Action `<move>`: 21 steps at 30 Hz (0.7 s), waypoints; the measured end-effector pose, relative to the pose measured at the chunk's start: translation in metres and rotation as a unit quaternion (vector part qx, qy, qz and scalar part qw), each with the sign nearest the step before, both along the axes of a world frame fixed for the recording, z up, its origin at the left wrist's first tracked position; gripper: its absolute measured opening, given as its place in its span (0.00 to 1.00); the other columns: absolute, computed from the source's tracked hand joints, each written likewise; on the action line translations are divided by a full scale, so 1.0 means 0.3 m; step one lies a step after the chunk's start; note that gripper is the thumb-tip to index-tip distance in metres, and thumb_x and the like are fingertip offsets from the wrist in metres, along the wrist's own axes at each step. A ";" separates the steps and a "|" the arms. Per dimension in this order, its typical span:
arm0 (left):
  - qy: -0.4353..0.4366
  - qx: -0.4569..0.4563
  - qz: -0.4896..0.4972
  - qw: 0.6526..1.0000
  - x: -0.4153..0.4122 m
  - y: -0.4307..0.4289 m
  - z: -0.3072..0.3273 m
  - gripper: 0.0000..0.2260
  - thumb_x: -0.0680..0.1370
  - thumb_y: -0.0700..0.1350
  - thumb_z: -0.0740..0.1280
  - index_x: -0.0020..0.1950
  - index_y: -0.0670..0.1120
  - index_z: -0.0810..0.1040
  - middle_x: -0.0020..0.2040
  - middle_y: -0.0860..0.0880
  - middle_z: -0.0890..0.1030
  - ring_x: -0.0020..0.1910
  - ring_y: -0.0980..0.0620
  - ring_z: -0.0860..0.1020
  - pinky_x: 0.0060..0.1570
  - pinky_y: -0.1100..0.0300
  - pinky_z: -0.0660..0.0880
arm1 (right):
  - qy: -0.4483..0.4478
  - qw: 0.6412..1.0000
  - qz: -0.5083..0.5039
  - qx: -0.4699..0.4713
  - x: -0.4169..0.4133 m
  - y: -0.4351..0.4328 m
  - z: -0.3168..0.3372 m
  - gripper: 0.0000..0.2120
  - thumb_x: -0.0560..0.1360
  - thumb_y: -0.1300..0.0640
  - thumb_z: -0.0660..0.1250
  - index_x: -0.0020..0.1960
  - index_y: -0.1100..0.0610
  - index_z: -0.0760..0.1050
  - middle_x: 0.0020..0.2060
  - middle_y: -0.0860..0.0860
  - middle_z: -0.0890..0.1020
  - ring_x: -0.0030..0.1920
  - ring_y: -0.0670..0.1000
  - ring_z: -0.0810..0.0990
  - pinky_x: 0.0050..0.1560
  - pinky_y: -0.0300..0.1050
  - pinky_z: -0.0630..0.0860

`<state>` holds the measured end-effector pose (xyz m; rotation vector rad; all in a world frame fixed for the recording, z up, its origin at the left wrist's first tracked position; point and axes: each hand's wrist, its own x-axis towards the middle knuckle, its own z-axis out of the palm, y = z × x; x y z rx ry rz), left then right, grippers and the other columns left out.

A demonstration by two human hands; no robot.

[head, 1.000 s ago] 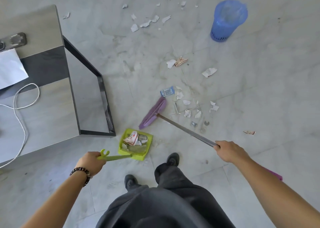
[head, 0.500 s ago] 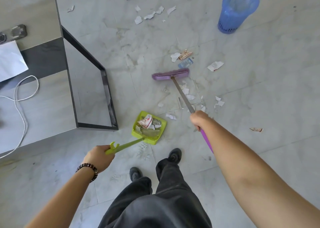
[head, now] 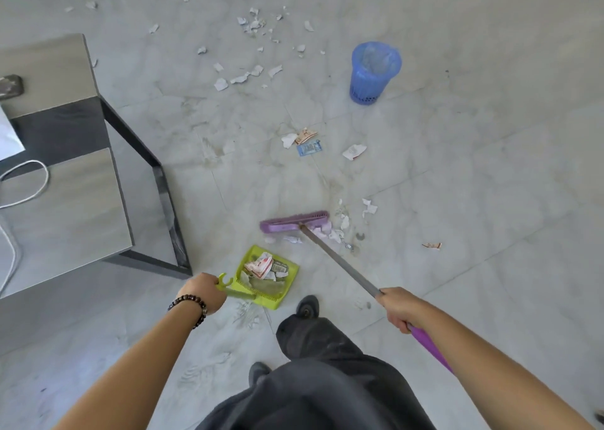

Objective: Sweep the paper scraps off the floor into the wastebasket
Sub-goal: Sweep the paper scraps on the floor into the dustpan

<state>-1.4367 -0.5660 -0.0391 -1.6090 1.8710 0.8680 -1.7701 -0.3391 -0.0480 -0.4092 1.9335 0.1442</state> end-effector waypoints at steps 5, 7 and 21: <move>0.002 -0.001 -0.028 1.000 0.084 0.071 0.009 0.09 0.75 0.46 0.64 0.48 0.45 0.82 0.41 0.48 0.80 0.39 0.48 0.78 0.34 0.62 0.73 | -0.007 0.993 -0.109 -0.055 0.143 0.064 0.041 0.12 0.81 0.55 0.52 0.52 0.57 0.73 0.29 0.56 0.70 0.20 0.50 0.64 0.18 0.36 0.61; 0.006 0.007 -0.017 1.000 0.114 0.113 0.002 0.08 0.75 0.46 0.64 0.47 0.46 0.81 0.39 0.49 0.80 0.39 0.48 0.78 0.32 0.62 0.71 | -0.003 0.989 -0.131 -0.065 0.170 0.031 0.034 0.14 0.81 0.55 0.51 0.54 0.58 0.74 0.29 0.56 0.71 0.19 0.49 0.64 0.19 0.36 0.61; -0.026 -0.013 0.057 0.998 0.062 0.149 -0.029 0.08 0.72 0.42 0.63 0.45 0.51 0.80 0.36 0.50 0.80 0.35 0.48 0.79 0.30 0.62 0.72 | 0.044 0.996 0.065 -0.030 0.132 -0.124 -0.058 0.20 0.75 0.60 0.52 0.65 0.57 0.71 0.37 0.57 0.79 0.23 0.54 0.77 0.25 0.37 0.70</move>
